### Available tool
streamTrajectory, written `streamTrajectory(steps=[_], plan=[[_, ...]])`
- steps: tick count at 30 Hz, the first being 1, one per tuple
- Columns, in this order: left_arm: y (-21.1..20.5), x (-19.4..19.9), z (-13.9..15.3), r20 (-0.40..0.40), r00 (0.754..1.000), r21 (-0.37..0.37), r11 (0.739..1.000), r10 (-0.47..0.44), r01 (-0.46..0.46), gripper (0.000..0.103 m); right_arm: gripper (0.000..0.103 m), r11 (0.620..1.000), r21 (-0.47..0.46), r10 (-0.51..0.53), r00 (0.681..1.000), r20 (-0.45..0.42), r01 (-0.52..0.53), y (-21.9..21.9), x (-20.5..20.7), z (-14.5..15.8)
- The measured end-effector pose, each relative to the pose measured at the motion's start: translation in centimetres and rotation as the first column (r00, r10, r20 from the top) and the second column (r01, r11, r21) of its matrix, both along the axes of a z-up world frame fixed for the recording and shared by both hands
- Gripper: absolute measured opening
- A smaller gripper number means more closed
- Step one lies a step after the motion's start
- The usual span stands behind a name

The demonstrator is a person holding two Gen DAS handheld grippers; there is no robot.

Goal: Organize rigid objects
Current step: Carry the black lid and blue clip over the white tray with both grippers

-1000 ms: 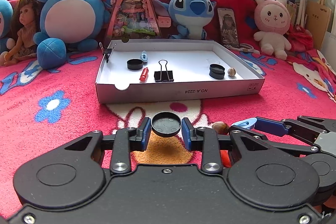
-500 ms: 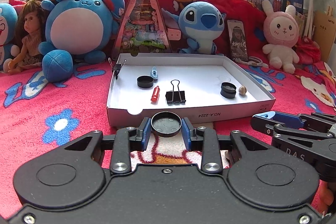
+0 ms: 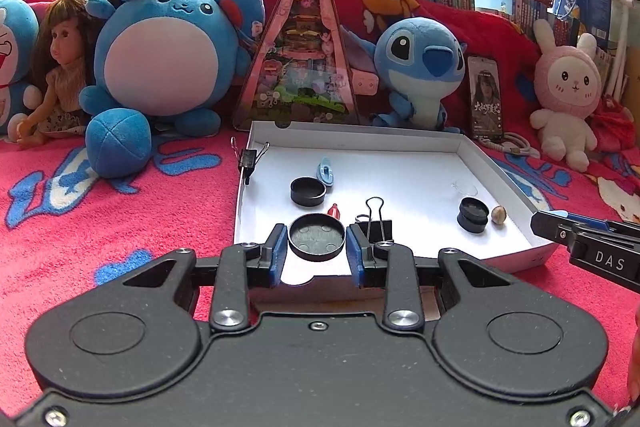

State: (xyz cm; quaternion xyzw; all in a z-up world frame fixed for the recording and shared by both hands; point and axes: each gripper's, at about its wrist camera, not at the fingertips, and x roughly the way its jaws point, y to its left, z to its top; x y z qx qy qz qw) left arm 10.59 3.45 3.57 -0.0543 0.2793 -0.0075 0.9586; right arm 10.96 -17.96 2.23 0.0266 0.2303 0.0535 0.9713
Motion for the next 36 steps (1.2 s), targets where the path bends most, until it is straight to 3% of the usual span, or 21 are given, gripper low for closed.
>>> streamTrajectory(steps=[14,36], plan=[[0.6,4.2,-1.9,-0.079,0.996,-0.002,1.000,0.029,-0.029,0.030,0.043,0.999,-0.036,-0.008,0.997,-0.082,0.005,0.4,4.1,-1.3],[0.3,6.5,-3.0,-0.096,0.995,0.012,0.999,0.035,-0.034,0.030,0.043,0.999,-0.043,-0.017,0.991,-0.133,0.012,0.4,6.3,-2.7]])
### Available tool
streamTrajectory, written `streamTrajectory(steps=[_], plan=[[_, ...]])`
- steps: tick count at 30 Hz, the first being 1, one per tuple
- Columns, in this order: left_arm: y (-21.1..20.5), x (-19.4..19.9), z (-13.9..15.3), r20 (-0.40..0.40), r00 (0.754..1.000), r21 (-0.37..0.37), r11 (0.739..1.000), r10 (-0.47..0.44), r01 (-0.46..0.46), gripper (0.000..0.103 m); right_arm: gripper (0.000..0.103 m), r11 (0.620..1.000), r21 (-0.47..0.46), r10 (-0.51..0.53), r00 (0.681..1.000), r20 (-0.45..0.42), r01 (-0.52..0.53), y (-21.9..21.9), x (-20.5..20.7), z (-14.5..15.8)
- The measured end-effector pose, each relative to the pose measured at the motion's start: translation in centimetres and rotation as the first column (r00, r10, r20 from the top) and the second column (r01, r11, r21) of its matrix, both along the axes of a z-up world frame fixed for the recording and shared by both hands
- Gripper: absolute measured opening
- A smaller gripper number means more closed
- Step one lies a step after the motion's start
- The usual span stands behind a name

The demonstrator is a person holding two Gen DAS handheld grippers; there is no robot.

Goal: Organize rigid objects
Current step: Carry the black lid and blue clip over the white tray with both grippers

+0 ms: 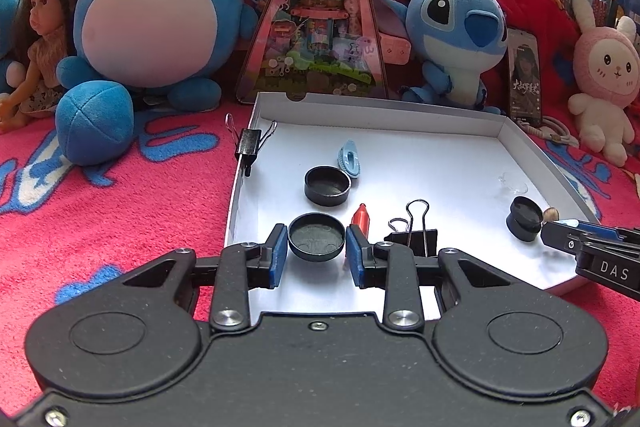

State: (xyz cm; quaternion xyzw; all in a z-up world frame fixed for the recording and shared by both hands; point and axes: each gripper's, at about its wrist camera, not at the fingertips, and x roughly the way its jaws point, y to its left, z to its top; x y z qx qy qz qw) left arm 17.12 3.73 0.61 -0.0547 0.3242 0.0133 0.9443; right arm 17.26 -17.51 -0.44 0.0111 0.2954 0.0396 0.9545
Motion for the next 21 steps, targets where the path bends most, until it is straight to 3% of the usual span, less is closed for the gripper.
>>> streamTrajectory(steps=[21], plan=[[-0.25,0.33,-0.07,0.006,1.000,-0.006,1.000,-0.006,0.006,0.030,0.044,1.000,-0.011,0.004,1.000,-0.019,-0.004,0.05,0.53,-0.16]])
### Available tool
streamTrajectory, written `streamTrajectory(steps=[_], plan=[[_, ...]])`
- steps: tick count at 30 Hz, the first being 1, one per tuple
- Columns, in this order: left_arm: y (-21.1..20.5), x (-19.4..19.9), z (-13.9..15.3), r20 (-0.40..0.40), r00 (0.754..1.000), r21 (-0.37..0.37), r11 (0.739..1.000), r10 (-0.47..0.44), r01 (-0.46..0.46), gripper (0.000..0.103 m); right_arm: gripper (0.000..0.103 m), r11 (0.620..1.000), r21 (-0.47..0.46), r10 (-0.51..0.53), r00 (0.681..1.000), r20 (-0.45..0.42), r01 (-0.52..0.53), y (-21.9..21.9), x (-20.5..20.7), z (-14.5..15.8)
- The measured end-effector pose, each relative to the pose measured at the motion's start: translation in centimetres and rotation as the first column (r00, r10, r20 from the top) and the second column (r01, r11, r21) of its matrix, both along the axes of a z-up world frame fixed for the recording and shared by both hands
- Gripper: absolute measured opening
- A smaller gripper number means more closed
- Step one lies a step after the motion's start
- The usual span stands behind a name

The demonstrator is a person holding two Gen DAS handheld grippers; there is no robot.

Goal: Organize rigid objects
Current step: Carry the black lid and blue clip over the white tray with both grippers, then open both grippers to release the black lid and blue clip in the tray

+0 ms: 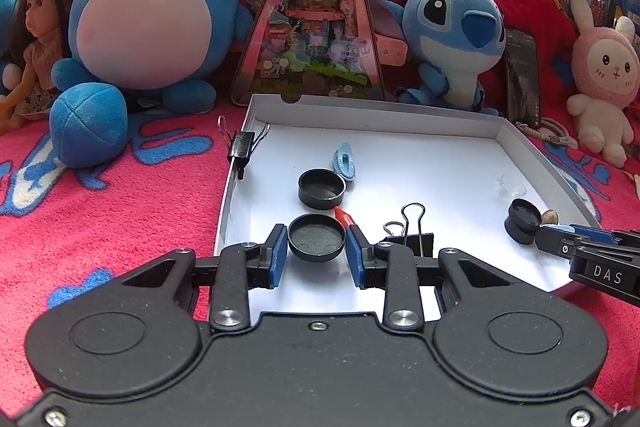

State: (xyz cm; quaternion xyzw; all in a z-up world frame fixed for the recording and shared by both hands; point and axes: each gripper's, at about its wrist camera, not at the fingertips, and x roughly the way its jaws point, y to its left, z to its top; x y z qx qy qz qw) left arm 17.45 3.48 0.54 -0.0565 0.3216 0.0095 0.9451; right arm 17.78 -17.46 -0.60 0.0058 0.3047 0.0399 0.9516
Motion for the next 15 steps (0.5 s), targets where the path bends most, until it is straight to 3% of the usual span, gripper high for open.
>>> streamTrajectory(steps=[4,5,8,11,15], plan=[[0.0,-0.2,0.1,0.007,1.000,0.001,1.000,-0.003,0.003,0.031,0.044,1.000,0.009,0.001,1.000,0.000,-0.001,-0.1,-0.1,0.0],[-0.1,-0.3,0.2,0.010,1.000,0.004,1.000,-0.005,0.005,0.032,0.048,1.000,0.012,0.002,1.000,0.001,-0.002,-0.1,-0.1,0.0],[-0.1,-0.6,0.4,0.020,1.000,0.005,1.000,-0.009,0.009,0.041,0.049,1.000,0.021,0.003,1.000,0.008,-0.004,-0.2,-0.3,0.2],[-0.1,-1.0,0.8,0.026,1.000,-0.003,1.000,-0.015,0.015,0.043,0.049,1.000,0.027,0.007,1.000,0.014,-0.008,-0.3,-0.6,0.4],[-0.2,-1.8,1.4,0.035,0.999,-0.008,0.999,-0.037,0.037,0.049,0.058,0.999,0.028,0.020,0.999,0.030,-0.021,-0.2,-1.2,0.8]])
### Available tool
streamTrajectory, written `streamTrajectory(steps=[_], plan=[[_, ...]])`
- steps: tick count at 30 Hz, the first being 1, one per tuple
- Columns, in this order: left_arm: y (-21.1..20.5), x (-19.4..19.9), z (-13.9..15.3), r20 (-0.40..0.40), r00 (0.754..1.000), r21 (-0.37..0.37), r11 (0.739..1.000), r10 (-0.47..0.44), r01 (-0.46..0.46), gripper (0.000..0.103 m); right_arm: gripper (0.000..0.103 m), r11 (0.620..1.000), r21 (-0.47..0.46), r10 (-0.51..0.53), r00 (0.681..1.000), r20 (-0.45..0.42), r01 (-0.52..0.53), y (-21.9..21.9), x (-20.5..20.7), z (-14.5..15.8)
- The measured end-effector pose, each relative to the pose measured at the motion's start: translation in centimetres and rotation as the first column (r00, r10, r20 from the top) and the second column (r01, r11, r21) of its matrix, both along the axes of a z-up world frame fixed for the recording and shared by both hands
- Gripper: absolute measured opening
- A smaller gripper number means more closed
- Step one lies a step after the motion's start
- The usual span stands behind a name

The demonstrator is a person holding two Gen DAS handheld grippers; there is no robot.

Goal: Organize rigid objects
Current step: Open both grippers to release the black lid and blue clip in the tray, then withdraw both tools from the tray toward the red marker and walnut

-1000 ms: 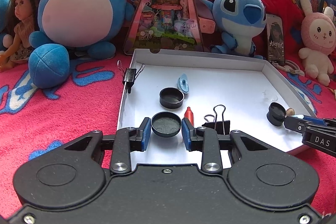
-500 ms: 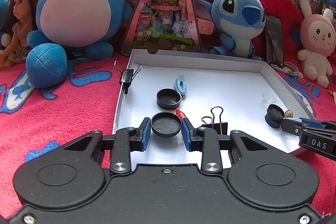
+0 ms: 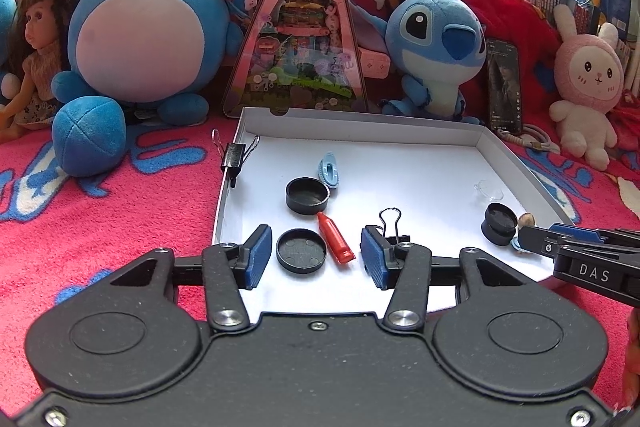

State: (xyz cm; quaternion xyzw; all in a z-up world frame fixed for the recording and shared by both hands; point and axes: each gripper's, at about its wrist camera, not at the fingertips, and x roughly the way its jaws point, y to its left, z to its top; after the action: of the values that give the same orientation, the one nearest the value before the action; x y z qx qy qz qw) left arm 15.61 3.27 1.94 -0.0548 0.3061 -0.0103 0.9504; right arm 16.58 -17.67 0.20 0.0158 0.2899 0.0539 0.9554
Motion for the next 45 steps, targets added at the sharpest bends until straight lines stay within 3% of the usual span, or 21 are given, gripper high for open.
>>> streamTrajectory(steps=[10,12,14,36,45], plan=[[-1.1,-2.8,1.3,0.024,0.997,0.016,0.997,-0.073,0.072,0.059,0.063,0.999,-0.011,0.051,0.998,0.040,-0.050,0.3,-2.3,1.1],[-1.2,-3.4,1.5,0.029,0.996,0.017,0.997,-0.082,0.081,0.067,0.065,0.998,-0.011,0.063,0.997,0.046,-0.062,0.3,-2.8,1.3],[-1.3,-4.0,1.6,0.034,0.995,0.015,0.996,-0.092,0.092,0.068,0.067,0.997,-0.013,0.075,0.996,0.051,-0.074,0.3,-3.4,1.4],[-3.0,-11.0,1.0,-0.011,0.974,-0.032,0.973,-0.228,0.228,0.071,0.076,0.987,-0.054,0.152,0.987,0.053,-0.149,-1.1,-8.4,0.6],[-4.1,-13.3,0.0,-0.080,0.941,-0.032,0.945,-0.328,0.327,0.069,0.072,0.974,-0.105,0.207,0.977,0.047,-0.201,-0.4,-10.3,-0.2]])
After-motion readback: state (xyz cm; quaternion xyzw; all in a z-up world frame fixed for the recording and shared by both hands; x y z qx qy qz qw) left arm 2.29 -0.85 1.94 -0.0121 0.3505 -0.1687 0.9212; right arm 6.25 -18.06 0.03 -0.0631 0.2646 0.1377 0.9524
